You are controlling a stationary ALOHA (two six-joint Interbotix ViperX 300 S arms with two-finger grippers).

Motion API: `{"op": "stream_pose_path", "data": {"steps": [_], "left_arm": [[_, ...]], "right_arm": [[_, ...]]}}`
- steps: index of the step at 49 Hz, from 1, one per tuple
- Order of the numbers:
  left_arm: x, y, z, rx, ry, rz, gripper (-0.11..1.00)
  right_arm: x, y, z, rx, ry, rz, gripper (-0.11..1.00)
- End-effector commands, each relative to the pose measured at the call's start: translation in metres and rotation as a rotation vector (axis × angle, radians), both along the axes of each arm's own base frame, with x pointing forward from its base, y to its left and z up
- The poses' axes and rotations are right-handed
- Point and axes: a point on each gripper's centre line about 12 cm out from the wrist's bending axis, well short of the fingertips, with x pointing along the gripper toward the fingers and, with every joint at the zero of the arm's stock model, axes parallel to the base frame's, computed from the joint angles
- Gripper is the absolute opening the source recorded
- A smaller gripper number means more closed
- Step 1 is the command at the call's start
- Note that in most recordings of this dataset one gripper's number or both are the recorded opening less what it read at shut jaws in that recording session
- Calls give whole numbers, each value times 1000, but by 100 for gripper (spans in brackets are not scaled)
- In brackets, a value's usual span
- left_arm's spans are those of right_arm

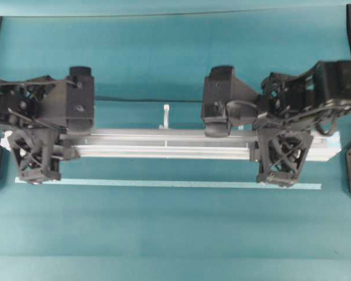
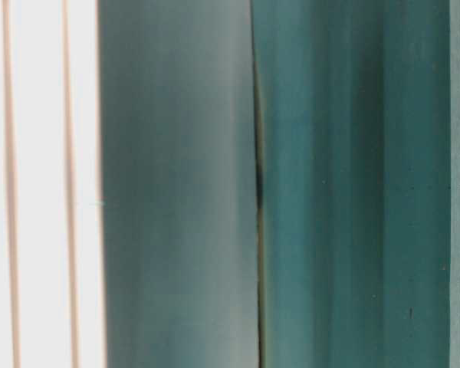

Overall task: Lift the large metal rail with both hands.
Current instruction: 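Lift the rail upward with both grippers together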

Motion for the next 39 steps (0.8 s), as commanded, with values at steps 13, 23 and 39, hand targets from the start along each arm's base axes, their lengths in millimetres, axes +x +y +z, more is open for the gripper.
{"op": "stream_pose_path", "data": {"steps": [13, 23, 39], "left_arm": [[3, 3, 79, -20, -126, 54, 36], [-3, 3, 108, -22, -139, 58, 36], [-6, 4, 132, -17, -136, 56, 36]], "right_arm": [[2, 13, 67, 17, -83, -1, 38], [1, 13, 85, 21, -94, -20, 38], [3, 12, 106, 9, -98, -19, 38]]}}
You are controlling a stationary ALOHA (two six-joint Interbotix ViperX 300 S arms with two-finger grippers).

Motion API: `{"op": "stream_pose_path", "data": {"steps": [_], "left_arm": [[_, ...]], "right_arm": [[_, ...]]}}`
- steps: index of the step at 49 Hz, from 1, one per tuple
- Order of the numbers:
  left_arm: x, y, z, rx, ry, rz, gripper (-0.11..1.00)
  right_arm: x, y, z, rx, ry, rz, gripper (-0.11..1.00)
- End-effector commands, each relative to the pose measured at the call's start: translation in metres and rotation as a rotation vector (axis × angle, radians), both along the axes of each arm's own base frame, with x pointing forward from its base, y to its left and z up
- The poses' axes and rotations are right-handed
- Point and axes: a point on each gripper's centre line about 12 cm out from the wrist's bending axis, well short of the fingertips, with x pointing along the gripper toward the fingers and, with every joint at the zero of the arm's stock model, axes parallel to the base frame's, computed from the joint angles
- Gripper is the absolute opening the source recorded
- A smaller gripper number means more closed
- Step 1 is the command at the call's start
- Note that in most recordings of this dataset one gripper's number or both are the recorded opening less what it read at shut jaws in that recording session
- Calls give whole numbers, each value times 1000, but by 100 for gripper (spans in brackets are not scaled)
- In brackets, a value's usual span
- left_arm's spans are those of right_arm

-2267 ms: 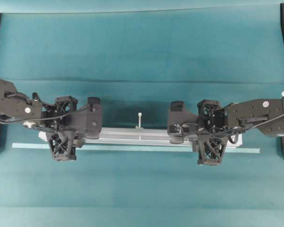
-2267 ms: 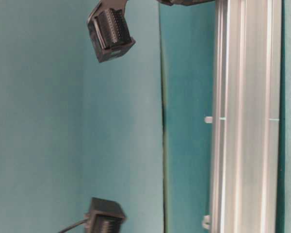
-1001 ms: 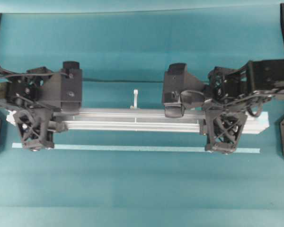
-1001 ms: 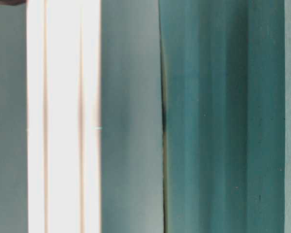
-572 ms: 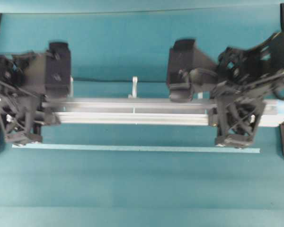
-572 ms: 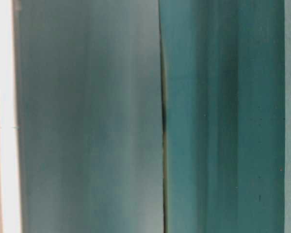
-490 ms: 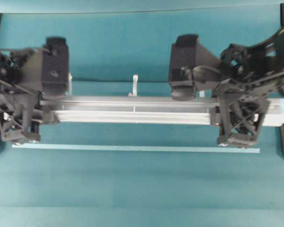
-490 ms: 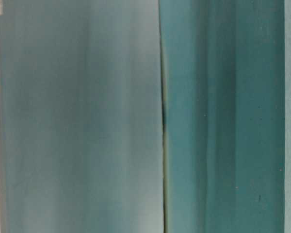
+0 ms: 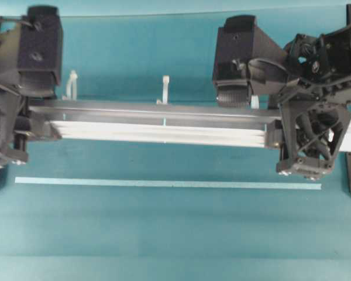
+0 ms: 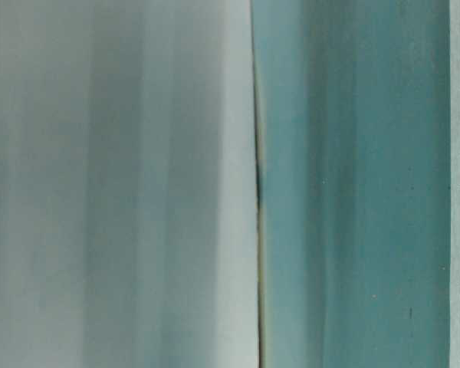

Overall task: Lift the large metal rail with both hands.
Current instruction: 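Lift the rail upward with both grippers together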

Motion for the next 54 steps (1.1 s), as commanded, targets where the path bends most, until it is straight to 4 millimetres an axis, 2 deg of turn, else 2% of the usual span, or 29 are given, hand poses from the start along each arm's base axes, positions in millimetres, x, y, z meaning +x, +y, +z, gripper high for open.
{"op": "stream_pose_path", "data": {"steps": [1, 54], "left_arm": [[1, 5, 19, -14, -61, 50, 36], [6, 5, 18, -15, -38, 50, 36]], "right_arm": [[4, 4, 12, 7, -54, -7, 38], [-3, 0, 22, -31, -84, -17, 38]]}}
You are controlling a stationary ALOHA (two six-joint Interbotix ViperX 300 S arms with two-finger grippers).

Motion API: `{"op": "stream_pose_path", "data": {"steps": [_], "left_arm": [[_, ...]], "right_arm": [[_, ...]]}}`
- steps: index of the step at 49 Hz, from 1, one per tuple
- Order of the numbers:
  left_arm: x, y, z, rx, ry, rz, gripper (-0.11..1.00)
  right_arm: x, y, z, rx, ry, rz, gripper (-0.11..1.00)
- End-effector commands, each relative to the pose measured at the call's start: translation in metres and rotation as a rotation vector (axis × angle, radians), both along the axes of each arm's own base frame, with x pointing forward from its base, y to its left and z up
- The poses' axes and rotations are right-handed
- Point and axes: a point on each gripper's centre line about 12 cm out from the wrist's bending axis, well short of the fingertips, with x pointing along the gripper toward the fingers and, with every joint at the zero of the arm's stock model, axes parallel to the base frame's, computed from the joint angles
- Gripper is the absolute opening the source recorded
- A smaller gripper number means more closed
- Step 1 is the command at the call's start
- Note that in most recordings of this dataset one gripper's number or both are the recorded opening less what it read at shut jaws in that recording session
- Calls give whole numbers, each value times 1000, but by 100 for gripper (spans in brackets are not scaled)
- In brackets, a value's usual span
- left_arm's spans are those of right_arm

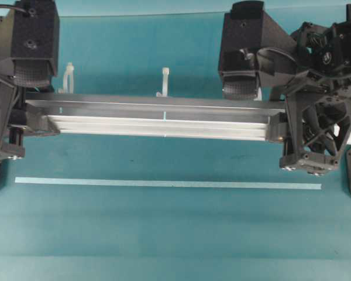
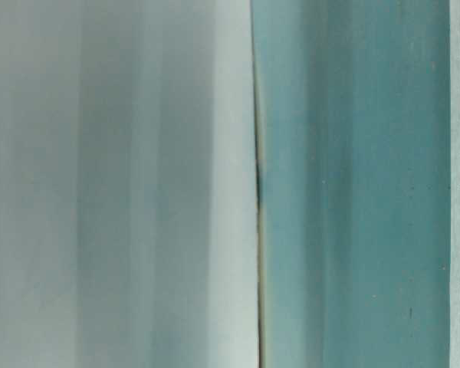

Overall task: Lift the large metal rail with both hands.
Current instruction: 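Lift the rail upward with both grippers together, then lower the held rail back down onto the table with both grippers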

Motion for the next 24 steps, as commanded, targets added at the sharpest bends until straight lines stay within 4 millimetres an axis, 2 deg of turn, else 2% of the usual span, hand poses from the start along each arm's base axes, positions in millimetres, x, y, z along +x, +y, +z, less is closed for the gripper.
{"op": "stream_pose_path", "data": {"steps": [1, 11, 24], "left_arm": [[3, 4, 13, -16, -56, 47, 36], [6, 4, 8, -7, -59, 36, 36], [16, 8, -27, 6, -77, 38, 36]], "right_arm": [[-1, 2, 13, 6, -55, -7, 38], [0, 2, 7, 5, -38, -6, 38], [6, 3, -40, -14, 53, 46, 38]]}}
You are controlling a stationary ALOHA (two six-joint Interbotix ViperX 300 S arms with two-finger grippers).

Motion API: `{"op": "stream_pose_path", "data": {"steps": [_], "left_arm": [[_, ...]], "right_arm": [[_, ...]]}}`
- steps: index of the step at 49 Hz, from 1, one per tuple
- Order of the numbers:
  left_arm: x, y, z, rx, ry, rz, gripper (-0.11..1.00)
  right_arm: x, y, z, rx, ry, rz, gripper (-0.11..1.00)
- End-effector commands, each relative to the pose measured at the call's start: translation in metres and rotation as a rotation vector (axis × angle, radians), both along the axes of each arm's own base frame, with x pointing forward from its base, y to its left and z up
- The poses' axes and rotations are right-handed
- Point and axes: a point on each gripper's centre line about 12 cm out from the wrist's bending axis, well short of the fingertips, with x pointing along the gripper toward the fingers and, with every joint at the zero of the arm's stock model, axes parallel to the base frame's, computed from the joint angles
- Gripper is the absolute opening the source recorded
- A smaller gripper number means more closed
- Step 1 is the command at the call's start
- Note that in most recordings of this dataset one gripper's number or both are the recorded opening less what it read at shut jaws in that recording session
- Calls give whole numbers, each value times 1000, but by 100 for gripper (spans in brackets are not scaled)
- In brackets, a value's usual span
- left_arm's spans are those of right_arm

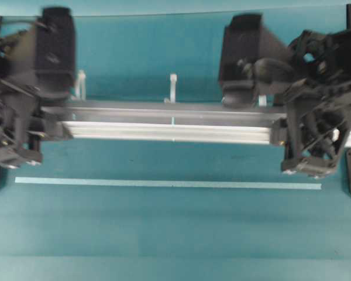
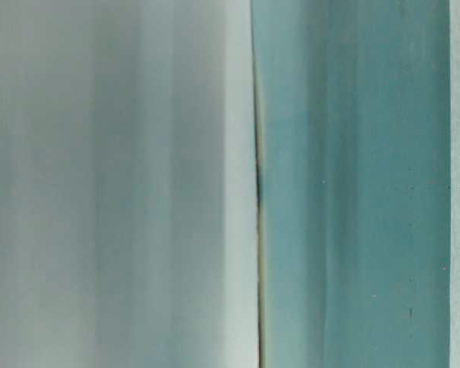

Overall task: Lift the large metal rail with both hands.
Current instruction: 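Lower the held rail back down onto the table with both grippers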

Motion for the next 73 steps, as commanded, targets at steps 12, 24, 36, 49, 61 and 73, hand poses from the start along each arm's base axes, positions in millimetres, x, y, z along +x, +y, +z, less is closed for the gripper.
{"op": "stream_pose_path", "data": {"steps": [12, 24, 36, 49, 61, 73], "left_arm": [[10, 8, -46, 1, -5, 41, 36], [14, 11, -105, 1, 16, 44, 36], [12, 10, -146, -1, 86, 41, 36], [13, 10, -184, -3, 118, 41, 36], [17, 11, -213, -11, 133, 53, 36], [21, 11, -236, -16, 158, 58, 36]], "right_arm": [[8, -2, -61, -6, 12, 26, 38], [2, -8, -107, -9, -22, 9, 38], [2, -10, -151, -27, -65, 30, 38], [8, -10, -184, -37, -94, 61, 38], [19, -9, -206, -44, -95, 82, 38], [22, -9, -237, -49, -97, 108, 38]]}}
